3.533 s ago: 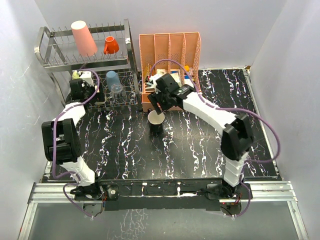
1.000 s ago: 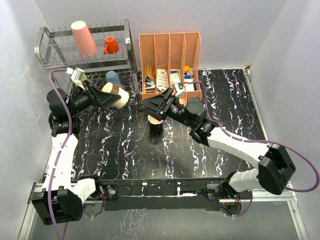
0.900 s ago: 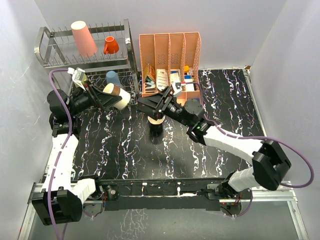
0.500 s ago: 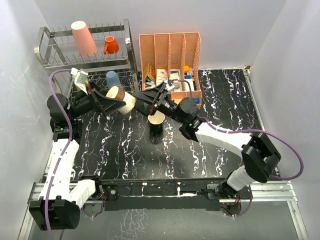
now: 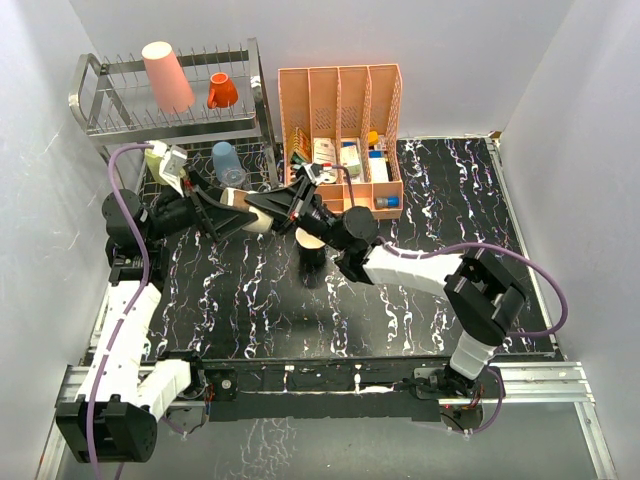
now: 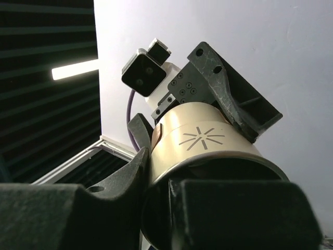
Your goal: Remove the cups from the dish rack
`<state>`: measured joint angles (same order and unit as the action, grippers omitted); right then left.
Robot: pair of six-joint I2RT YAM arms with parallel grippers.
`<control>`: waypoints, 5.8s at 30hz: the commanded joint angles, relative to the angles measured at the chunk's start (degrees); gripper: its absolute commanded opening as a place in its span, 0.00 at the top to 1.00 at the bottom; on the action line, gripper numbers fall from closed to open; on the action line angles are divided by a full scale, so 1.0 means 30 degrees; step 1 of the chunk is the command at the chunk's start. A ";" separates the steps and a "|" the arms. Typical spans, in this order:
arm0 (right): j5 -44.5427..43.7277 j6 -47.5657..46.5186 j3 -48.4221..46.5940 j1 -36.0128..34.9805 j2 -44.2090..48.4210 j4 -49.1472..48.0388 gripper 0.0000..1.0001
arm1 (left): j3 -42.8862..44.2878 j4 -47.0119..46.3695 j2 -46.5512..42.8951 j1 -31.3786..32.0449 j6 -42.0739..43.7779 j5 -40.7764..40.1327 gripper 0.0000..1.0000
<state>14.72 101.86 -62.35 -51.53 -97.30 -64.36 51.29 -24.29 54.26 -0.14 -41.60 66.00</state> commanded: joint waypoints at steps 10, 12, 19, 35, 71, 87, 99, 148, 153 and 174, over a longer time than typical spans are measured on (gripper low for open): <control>0.1125 -0.4238 0.4049 0.4244 0.6540 0.7194 0.92 | 0.2038 1.3662 -0.0681 0.0089 1.6027 -0.1394 0.03; 0.1776 -0.7139 0.3627 0.5320 0.8100 1.2947 0.93 | 0.2381 1.5723 -0.0444 0.0100 1.8730 -0.2448 0.03; -0.1948 -1.9373 -0.0546 0.6952 0.9721 2.9850 0.92 | 0.2115 1.7551 0.1541 0.0093 2.1446 -0.8331 0.03; -0.5624 -2.7028 -0.4258 0.6807 0.1923 3.4872 0.91 | -0.0336 1.0684 0.3657 0.0081 1.6005 -1.5783 0.03; -0.7161 -2.8697 -0.9315 0.5525 -0.1142 3.6271 0.59 | 0.3967 0.0995 1.4319 0.0438 1.3311 -1.7574 0.03; -0.6384 -2.7110 -0.5312 0.5379 0.5234 3.4343 0.43 | 0.5792 -0.0038 1.6806 0.0663 1.3480 -1.6156 0.11; -0.5832 -2.6406 -0.4795 0.5179 0.6021 3.4109 0.46 | 0.6635 0.0083 1.7858 0.0842 1.3048 -1.5606 0.26; 0.2157 -1.1164 -0.0732 0.5053 0.8251 2.0490 0.13 | 0.1375 0.0900 0.1527 0.0984 0.3443 -0.4521 1.00; 0.2603 -0.7577 -0.0523 0.4799 0.7033 1.5472 0.15 | 0.2093 0.0109 0.2023 0.0985 0.1226 -0.4838 1.00; 0.1698 -0.1960 -0.2456 0.1854 0.2080 0.5120 0.47 | 0.0884 -0.0981 0.0210 0.1015 -0.2067 -0.2832 1.00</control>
<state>21.12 92.68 -68.16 -45.39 -91.26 -37.98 54.74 -24.62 58.83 2.74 -45.89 54.24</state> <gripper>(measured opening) 0.552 0.715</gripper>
